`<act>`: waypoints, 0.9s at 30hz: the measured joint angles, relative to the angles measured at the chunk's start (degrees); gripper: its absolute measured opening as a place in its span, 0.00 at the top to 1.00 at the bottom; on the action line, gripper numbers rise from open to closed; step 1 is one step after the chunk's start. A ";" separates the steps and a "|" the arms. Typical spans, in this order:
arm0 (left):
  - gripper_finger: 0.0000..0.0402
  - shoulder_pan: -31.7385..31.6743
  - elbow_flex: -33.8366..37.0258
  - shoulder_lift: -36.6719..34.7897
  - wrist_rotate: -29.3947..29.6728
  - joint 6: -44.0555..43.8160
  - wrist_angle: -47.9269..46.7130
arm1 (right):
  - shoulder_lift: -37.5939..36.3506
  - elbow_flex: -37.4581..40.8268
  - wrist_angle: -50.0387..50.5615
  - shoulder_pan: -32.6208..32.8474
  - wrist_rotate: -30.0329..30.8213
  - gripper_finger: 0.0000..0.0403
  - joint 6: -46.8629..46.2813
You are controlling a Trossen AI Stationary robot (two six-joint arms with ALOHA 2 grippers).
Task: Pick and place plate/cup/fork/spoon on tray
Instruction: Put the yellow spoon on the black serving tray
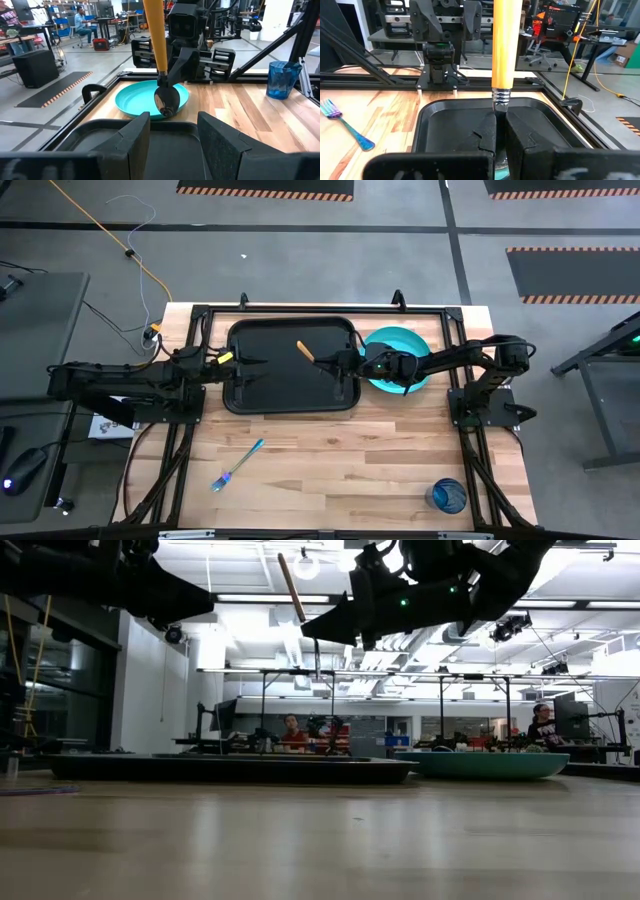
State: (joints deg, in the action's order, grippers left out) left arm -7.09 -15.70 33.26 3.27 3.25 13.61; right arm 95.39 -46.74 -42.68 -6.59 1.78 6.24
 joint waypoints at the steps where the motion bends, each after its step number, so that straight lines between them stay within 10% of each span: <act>1: 0.61 0.00 0.00 0.00 0.00 0.00 0.00 | 0.00 0.00 0.00 0.00 -0.20 1.00 0.00; 27: 0.61 0.04 0.00 9.32 -4.74 -0.26 13.70 | 1.21 -0.11 -5.60 0.20 -2.74 1.00 -3.04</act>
State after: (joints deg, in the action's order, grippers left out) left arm -7.05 -15.70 42.57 -1.47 2.99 27.30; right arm 96.60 -46.85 -48.28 -6.39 -0.95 3.20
